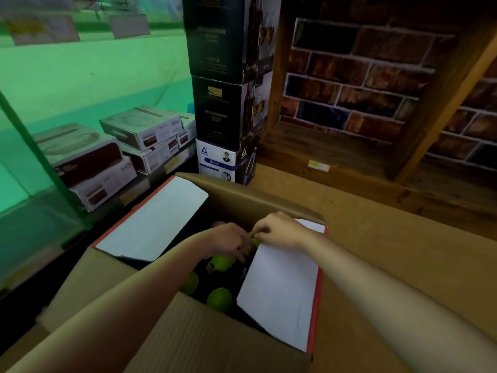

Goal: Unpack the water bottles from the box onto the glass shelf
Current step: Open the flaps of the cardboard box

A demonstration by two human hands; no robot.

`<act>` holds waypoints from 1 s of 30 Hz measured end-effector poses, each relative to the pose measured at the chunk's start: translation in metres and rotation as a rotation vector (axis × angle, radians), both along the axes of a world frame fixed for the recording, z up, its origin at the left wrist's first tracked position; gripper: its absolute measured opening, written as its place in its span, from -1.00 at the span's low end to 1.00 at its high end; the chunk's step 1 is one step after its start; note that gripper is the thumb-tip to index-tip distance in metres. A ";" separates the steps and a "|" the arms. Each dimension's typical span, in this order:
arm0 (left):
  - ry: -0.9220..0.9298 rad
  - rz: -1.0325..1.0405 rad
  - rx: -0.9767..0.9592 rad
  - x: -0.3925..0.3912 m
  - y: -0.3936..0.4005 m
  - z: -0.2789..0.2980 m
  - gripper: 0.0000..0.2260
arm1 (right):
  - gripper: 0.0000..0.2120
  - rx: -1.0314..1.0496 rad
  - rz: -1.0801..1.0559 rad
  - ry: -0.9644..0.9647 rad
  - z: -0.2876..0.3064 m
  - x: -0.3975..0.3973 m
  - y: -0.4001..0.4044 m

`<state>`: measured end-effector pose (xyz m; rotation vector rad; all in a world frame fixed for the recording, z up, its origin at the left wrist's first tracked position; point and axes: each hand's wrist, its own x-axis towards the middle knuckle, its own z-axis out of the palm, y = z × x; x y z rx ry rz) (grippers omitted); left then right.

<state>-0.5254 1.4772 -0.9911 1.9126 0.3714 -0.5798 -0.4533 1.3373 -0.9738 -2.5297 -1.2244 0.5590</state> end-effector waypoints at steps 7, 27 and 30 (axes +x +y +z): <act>-0.161 -0.087 -0.092 -0.006 -0.029 0.052 -0.81 | -0.78 0.024 -0.004 -0.126 0.065 -0.007 -0.020; -0.374 -0.165 0.573 0.010 -0.173 -0.022 -0.54 | -0.77 -0.372 -0.286 0.355 -0.015 0.001 -0.124; -0.361 -0.186 0.538 0.013 -0.159 -0.011 -0.60 | -0.83 -0.313 -0.293 0.201 0.004 0.008 -0.118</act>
